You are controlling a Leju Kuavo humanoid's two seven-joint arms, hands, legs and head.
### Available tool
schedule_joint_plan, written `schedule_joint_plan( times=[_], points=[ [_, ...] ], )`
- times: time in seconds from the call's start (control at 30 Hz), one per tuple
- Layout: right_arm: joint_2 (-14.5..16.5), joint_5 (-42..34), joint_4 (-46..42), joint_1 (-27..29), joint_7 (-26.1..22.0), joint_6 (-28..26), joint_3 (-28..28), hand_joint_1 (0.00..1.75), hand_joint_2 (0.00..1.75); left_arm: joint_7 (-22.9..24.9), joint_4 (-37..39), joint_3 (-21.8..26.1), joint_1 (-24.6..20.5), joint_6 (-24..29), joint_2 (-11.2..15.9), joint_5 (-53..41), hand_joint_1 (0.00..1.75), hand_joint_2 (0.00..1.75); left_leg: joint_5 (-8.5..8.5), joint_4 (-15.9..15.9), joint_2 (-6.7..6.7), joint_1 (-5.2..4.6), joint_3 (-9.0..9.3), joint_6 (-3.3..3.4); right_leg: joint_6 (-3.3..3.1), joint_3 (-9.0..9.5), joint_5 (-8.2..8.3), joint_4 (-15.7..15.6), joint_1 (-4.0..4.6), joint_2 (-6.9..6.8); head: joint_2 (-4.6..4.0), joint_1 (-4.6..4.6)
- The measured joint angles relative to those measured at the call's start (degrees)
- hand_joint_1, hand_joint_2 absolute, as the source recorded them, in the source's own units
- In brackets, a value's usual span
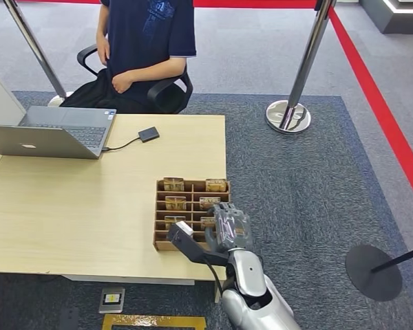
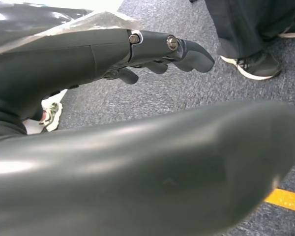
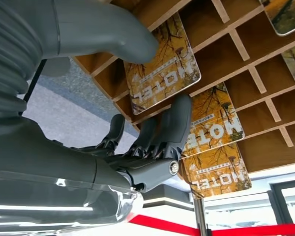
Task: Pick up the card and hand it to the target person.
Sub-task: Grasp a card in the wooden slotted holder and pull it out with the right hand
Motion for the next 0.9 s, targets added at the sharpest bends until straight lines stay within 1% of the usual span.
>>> schedule_joint_plan(
  times=[0.13, 0.3, 0.67, 0.9],
  points=[
    [-0.1, 0.0, 0.0, 0.0, 0.1, -0.5, -0.1, 1.19, 1.75, -0.2, 0.0, -0.1, 0.0, -0.1, 0.0, -0.3, 0.00, 0.00, -0.01, 0.0, 0.00, 0.00, -0.02, 0.00, -0.01, -0.02, -0.01, 0.0, 0.00, 0.00, 0.00, -0.01],
    [-0.2, 0.1, 0.0, 0.0, 0.2, -0.6, -0.1, 1.31, 1.75, -0.2, 0.0, -0.2, 0.0, -0.1, 0.0, -0.6, 0.00, 0.00, -0.01, 0.0, 0.00, 0.00, -0.03, 0.00, -0.01, -0.04, -0.01, 0.0, 0.00, 0.00, 0.00, 0.00],
    [-0.3, 0.5, 0.0, 0.0, 0.3, -1.5, -0.1, 1.45, 1.75, -0.1, 0.0, -0.3, 0.0, -0.2, 0.0, -0.7, 0.00, 0.00, 0.00, 0.0, 0.00, 0.00, -0.03, 0.00, -0.02, -0.03, -0.01, 0.0, 0.00, 0.00, 0.00, 0.00],
    [-0.3, 0.6, 0.0, -0.1, 0.3, -1.7, -0.2, 1.45, 1.75, -0.1, 0.0, -0.3, 0.0, -0.2, 0.0, -0.7, 0.00, 0.00, -0.01, 0.0, 0.00, 0.00, -0.02, 0.00, -0.02, -0.03, -0.01, 0.0, 0.00, 0.00, 0.00, 0.00]
  ],
)
